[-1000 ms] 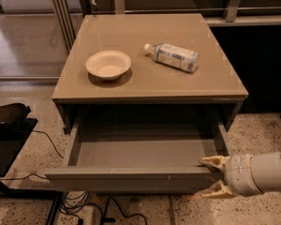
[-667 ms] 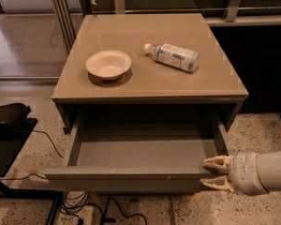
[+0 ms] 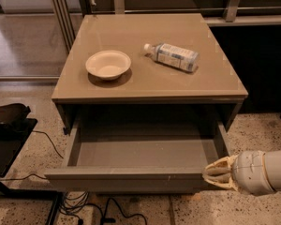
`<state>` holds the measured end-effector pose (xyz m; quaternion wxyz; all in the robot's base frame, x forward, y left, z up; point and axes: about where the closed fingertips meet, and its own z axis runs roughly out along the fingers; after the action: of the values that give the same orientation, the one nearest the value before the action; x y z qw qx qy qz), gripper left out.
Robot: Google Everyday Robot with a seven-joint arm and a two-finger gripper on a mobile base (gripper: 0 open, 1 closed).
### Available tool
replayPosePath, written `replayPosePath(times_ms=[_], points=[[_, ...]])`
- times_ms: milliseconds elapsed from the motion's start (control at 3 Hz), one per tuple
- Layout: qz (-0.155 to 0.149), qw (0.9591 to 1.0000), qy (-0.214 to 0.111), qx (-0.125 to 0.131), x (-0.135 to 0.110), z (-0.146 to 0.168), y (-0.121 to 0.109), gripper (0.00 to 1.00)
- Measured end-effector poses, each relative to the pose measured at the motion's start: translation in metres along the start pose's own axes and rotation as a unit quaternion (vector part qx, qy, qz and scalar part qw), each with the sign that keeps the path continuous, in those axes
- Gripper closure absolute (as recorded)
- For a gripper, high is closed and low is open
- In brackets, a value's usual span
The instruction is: Open top drawer
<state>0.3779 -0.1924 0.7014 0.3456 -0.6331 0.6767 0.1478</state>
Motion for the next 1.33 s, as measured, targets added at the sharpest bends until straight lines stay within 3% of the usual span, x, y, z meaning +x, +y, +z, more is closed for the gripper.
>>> replayPosePath(times_ms=[333, 1333], points=[[0.0, 1.0, 0.0, 0.0, -0.0001, 0.0, 0.0001, 0.81], [0.0, 1.0, 0.0, 0.0, -0.0002, 0.0, 0.0001, 0.12]])
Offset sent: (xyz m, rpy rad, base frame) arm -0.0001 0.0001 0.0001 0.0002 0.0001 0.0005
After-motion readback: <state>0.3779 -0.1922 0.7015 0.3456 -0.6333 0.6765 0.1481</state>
